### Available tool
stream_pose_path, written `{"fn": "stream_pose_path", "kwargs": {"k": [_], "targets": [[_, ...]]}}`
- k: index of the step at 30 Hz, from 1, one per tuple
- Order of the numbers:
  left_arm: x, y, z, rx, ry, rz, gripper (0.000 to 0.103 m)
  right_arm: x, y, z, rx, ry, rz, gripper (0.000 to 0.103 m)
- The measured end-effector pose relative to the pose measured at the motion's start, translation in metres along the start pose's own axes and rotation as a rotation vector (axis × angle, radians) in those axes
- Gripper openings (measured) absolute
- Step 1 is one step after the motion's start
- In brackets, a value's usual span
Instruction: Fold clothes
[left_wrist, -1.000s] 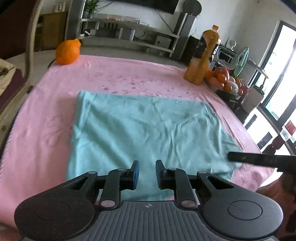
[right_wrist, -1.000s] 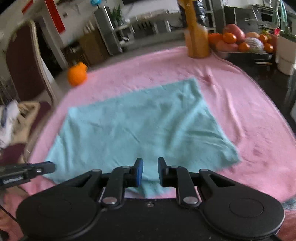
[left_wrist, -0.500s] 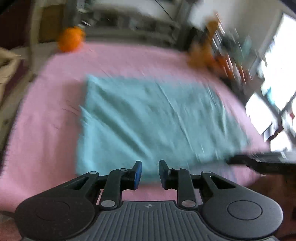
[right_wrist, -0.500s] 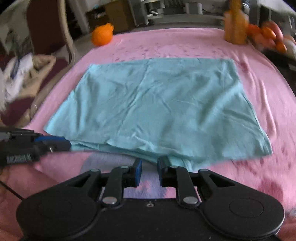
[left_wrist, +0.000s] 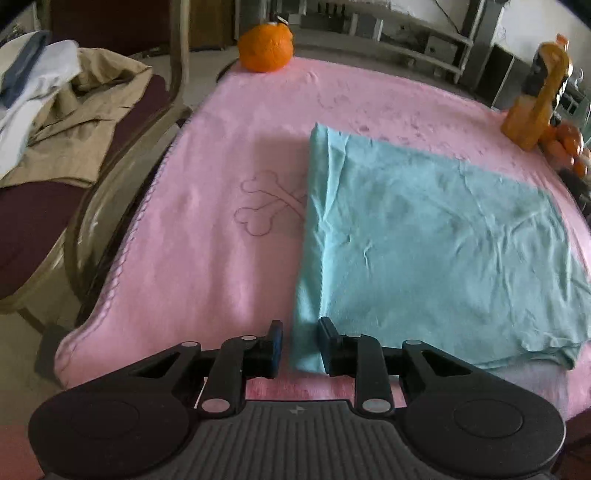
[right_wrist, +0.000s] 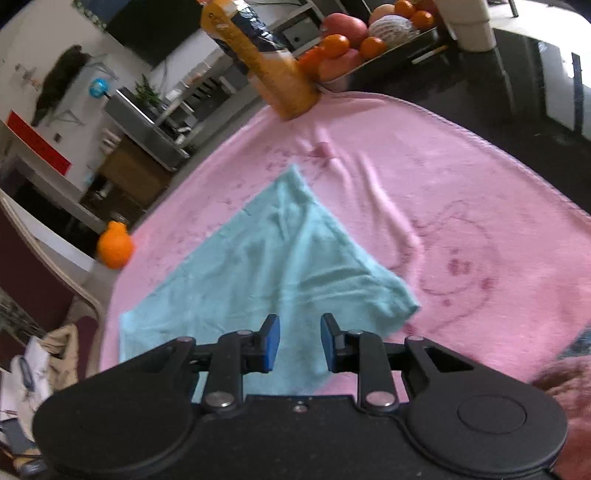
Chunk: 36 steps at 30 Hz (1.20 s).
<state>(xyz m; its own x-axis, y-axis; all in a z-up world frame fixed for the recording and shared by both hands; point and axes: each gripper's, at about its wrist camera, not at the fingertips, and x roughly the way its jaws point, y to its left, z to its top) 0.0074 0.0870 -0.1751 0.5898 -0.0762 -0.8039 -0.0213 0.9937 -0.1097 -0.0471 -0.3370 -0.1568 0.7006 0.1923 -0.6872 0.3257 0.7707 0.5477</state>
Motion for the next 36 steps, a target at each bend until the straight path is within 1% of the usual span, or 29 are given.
{"fn": "stream_pose_path", "kwargs": {"k": [2, 3, 5, 6, 8, 10, 12, 13, 14, 15, 16, 17, 18, 20, 23, 25, 27, 29, 30, 31, 32, 34, 36], "targets": [[-0.005, -0.002, 0.004, 0.006, -0.053, -0.038, 0.014, -0.002, -0.007, -0.002, 0.021, 0.024, 0.006, 0.026], [-0.005, -0.003, 0.006, 0.010, -0.069, -0.067, 0.015, 0.002, -0.011, -0.003, 0.048, 0.056, 0.032, 0.026], [-0.005, -0.009, 0.007, 0.008, -0.061, -0.140, 0.016, 0.010, -0.018, -0.005, 0.108, 0.127, 0.093, 0.026], [-0.001, -0.013, 0.009, 0.010, -0.047, -0.171, 0.017, 0.013, -0.021, -0.007, 0.135, 0.153, 0.108, 0.026], [0.013, -0.023, 0.011, 0.028, -0.009, -0.186, 0.017, 0.018, -0.025, -0.008, 0.173, 0.183, 0.103, 0.026], [0.024, -0.033, 0.009, 0.058, 0.033, -0.158, 0.017, 0.023, -0.028, -0.009, 0.207, 0.203, 0.083, 0.026], [0.025, -0.038, 0.008, 0.085, 0.029, -0.141, 0.017, 0.025, -0.028, -0.010, 0.232, 0.201, 0.054, 0.027], [0.025, -0.038, 0.008, 0.092, 0.028, -0.137, 0.017, 0.026, -0.030, -0.011, 0.250, 0.193, 0.053, 0.027], [0.025, -0.038, 0.008, 0.092, 0.027, -0.137, 0.017, 0.027, -0.031, -0.012, 0.279, 0.180, 0.058, 0.030], [0.024, -0.038, 0.008, 0.091, 0.027, -0.137, 0.017, 0.027, -0.033, -0.014, 0.309, 0.170, 0.070, 0.032], [0.026, -0.038, 0.008, 0.086, 0.028, -0.139, 0.017, 0.028, -0.034, -0.016, 0.340, 0.162, 0.082, 0.037], [0.026, -0.037, 0.008, 0.078, 0.029, -0.143, 0.017, 0.030, -0.034, -0.017, 0.366, 0.170, 0.105, 0.039], [0.025, -0.035, 0.008, 0.069, 0.031, -0.147, 0.017, 0.032, -0.035, -0.018, 0.391, 0.183, 0.129, 0.039], [0.024, -0.035, 0.007, 0.065, 0.032, -0.150, 0.017, 0.039, -0.036, -0.024, 0.462, 0.232, 0.207, 0.039], [0.023, -0.034, 0.008, 0.066, 0.033, -0.152, 0.017, 0.038, -0.032, -0.031, 0.470, 0.174, 0.187, 0.039], [0.024, -0.034, 0.008, 0.063, 0.035, -0.154, 0.017, 0.037, -0.033, -0.034, 0.483, 0.105, 0.154, 0.039], [0.024, -0.033, 0.009, 0.060, 0.038, -0.156, 0.018, 0.048, -0.035, -0.038, 0.519, 0.172, 0.241, 0.039], [0.024, -0.031, 0.010, 0.051, 0.041, -0.163, 0.018, 0.050, -0.034, -0.040, 0.531, 0.160, 0.256, 0.039], [0.024, -0.030, 0.010, 0.048, 0.043, -0.166, 0.018, 0.047, -0.034, -0.039, 0.521, 0.107, 0.214, 0.039], [0.024, -0.029, 0.010, 0.045, 0.045, -0.169, 0.018, 0.045, -0.038, -0.039, 0.538, 0.067, 0.192, 0.035], [0.024, -0.028, 0.010, 0.043, 0.046, -0.172, 0.018, 0.043, -0.041, -0.039, 0.561, 0.031, 0.176, 0.036], [0.025, -0.027, 0.011, 0.034, 0.050, -0.177, 0.018, 0.054, -0.045, -0.039, 0.569, 0.116, 0.268, 0.036], [0.025, -0.027, 0.011, 0.034, 0.052, -0.178, 0.018, 0.057, -0.046, -0.038, 0.566, 0.127, 0.287, 0.036]]}}
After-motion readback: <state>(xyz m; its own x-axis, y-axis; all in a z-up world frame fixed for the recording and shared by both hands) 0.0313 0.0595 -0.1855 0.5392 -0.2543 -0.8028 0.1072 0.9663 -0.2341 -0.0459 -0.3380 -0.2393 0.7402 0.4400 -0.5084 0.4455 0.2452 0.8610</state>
